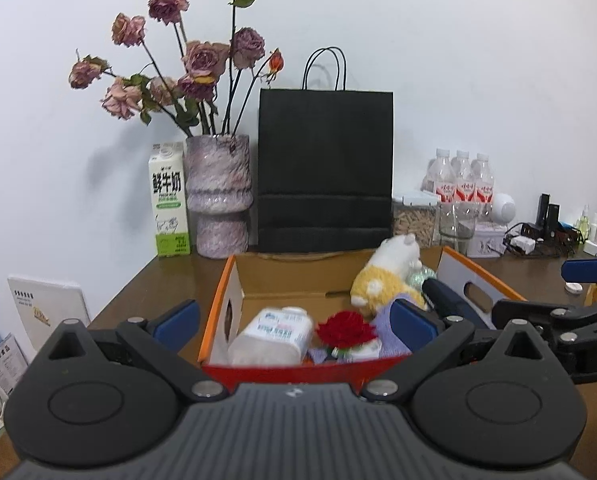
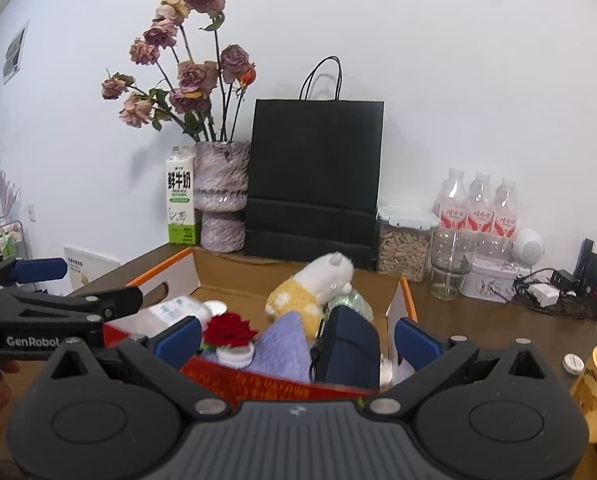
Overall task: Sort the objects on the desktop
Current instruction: 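Lift both open tools away from the box back toward the table, then grasp a white bottle cap with the left tool while the right tool grasps another cap, then carry both white caps into the box and open both tools, then lift both open tools out of the box toward the table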
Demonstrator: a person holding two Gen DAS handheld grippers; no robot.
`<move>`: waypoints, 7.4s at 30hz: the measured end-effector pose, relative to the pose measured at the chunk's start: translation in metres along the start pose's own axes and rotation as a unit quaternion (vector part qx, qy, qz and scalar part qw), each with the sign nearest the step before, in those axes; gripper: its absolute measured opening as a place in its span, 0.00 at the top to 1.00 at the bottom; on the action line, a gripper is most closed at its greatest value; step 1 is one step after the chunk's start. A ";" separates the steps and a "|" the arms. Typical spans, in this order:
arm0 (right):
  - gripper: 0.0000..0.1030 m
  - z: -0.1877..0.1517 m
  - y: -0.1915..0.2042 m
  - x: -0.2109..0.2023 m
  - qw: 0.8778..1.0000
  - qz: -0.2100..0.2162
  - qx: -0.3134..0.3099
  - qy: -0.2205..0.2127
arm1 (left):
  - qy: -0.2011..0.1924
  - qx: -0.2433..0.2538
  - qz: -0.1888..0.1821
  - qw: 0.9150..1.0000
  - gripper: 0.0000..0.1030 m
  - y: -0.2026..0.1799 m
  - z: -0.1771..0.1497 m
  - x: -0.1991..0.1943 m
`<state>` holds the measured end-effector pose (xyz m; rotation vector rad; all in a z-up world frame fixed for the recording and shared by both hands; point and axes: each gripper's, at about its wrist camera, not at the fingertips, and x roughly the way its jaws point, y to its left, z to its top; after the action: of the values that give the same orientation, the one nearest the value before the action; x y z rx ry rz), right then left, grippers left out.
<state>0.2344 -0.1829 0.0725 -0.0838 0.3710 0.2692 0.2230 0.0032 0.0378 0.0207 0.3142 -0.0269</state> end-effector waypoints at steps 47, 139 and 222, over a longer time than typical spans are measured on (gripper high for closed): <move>0.01 -0.082 -0.001 0.003 0.992 -0.015 0.030 0.125 | 0.128 0.000 0.013 0.992 0.00 0.048 -0.069 -0.010; 0.74 0.027 -0.002 0.054 0.998 -0.007 0.040 -0.045 | 0.003 0.000 -0.042 0.999 0.76 -0.013 0.035 0.053; 0.00 -0.047 0.012 0.037 1.000 -0.014 0.011 0.004 | 0.012 0.016 0.037 0.999 0.00 0.019 -0.038 0.022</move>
<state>0.2479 -0.1688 0.0147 -0.0675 0.3807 0.2374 0.2327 0.0227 -0.0050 0.0653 0.3373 0.0415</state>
